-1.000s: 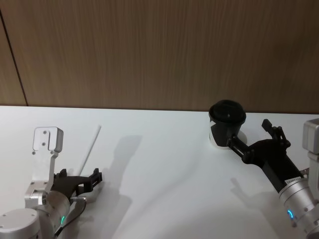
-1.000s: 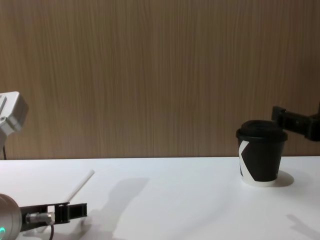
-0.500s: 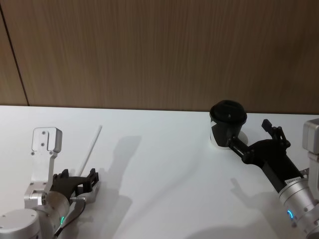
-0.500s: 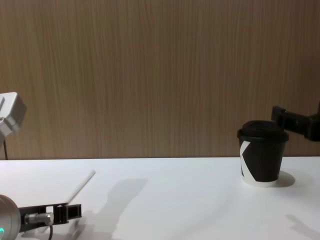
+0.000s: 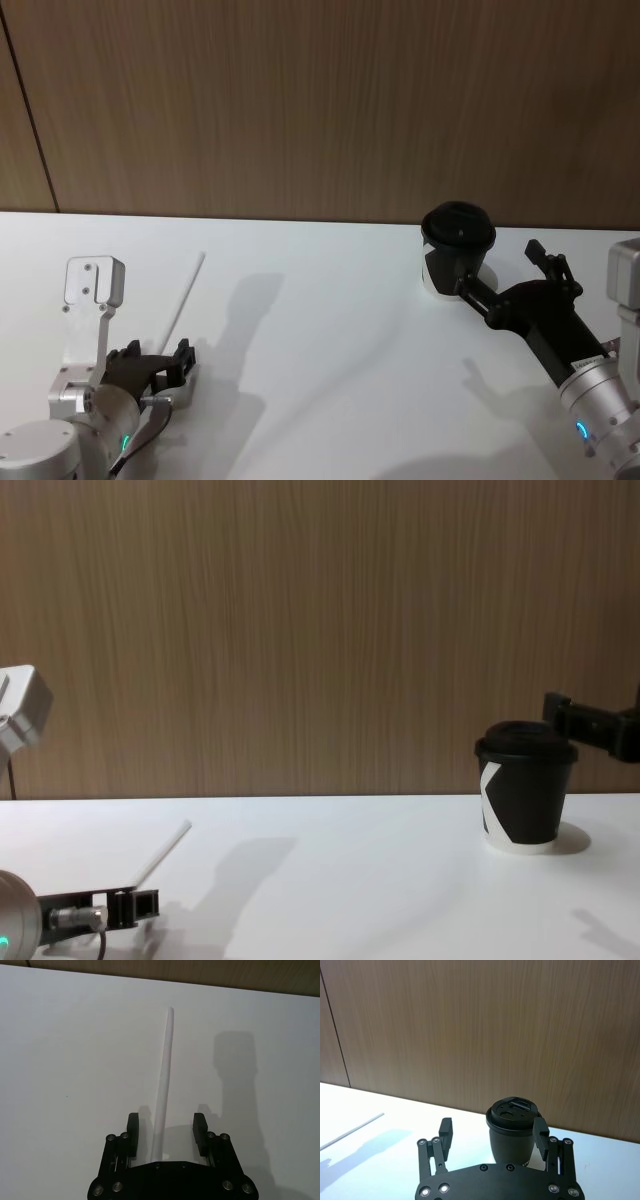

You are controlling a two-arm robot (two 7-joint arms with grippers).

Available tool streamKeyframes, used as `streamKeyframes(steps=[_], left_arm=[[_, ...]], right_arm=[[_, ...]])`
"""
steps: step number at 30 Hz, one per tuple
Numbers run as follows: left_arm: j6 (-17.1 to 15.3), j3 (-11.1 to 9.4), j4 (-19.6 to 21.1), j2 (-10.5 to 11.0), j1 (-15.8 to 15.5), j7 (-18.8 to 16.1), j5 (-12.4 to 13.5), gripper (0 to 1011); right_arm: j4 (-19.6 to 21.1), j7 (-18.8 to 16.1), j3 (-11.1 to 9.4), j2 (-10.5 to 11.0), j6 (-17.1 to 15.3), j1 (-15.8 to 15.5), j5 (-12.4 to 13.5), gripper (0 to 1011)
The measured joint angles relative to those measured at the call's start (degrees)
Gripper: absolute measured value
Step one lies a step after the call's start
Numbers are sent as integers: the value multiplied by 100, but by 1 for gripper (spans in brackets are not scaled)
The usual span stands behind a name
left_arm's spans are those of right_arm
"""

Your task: Pick up the straw with one hand, pass it to the other hand, and insert it into the cup.

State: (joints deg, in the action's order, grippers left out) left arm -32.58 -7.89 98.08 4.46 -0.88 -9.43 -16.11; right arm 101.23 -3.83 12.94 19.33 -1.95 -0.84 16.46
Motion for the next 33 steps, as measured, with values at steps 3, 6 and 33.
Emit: streamKeyframes(steps=[3, 6, 33], left_arm=[[-1, 0, 0, -1, 1, 0, 0, 662], [-2, 0, 0, -3, 2, 0, -1, 638], [-4, -2, -2, -9, 3, 3, -3, 460]], right_arm=[[0, 0, 0, 0, 0, 0, 0, 1001], [0, 0, 0, 0, 0, 0, 0, 1001], [0, 0, 0, 0, 0, 0, 0, 1001]])
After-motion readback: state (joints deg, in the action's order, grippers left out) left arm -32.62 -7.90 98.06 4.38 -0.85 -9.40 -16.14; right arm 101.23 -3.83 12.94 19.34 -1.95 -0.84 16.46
